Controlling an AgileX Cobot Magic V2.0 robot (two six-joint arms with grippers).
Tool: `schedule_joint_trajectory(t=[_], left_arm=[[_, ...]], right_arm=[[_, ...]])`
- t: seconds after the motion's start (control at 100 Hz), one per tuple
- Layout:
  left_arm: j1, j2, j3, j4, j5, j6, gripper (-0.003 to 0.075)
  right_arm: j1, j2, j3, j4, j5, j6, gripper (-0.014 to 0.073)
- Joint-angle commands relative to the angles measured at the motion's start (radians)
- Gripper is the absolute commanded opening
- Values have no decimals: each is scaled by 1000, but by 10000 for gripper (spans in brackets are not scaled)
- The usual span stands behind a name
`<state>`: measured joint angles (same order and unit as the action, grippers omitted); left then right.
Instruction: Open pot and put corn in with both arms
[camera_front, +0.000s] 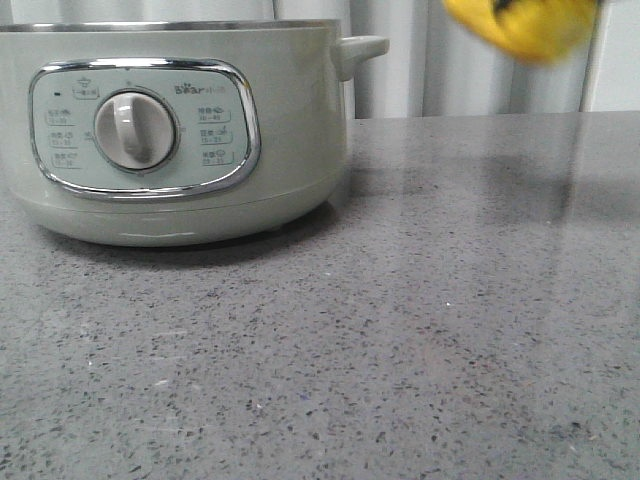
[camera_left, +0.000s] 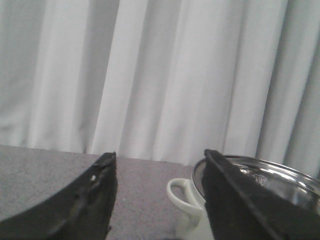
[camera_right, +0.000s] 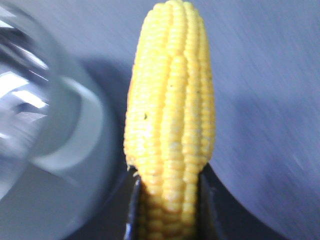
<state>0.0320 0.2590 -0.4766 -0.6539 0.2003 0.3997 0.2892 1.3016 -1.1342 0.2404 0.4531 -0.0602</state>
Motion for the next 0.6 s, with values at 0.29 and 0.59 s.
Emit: schedule_joint_trajectory(t=[0.29, 0.59], left_arm=[[-54, 9, -36, -77, 175, -4, -18], [-54, -71, -46, -128, 488, 175, -18]], right_arm=[[322, 169, -354, 26, -171, -3, -69], [341, 310, -418, 31, -129, -3, 495]])
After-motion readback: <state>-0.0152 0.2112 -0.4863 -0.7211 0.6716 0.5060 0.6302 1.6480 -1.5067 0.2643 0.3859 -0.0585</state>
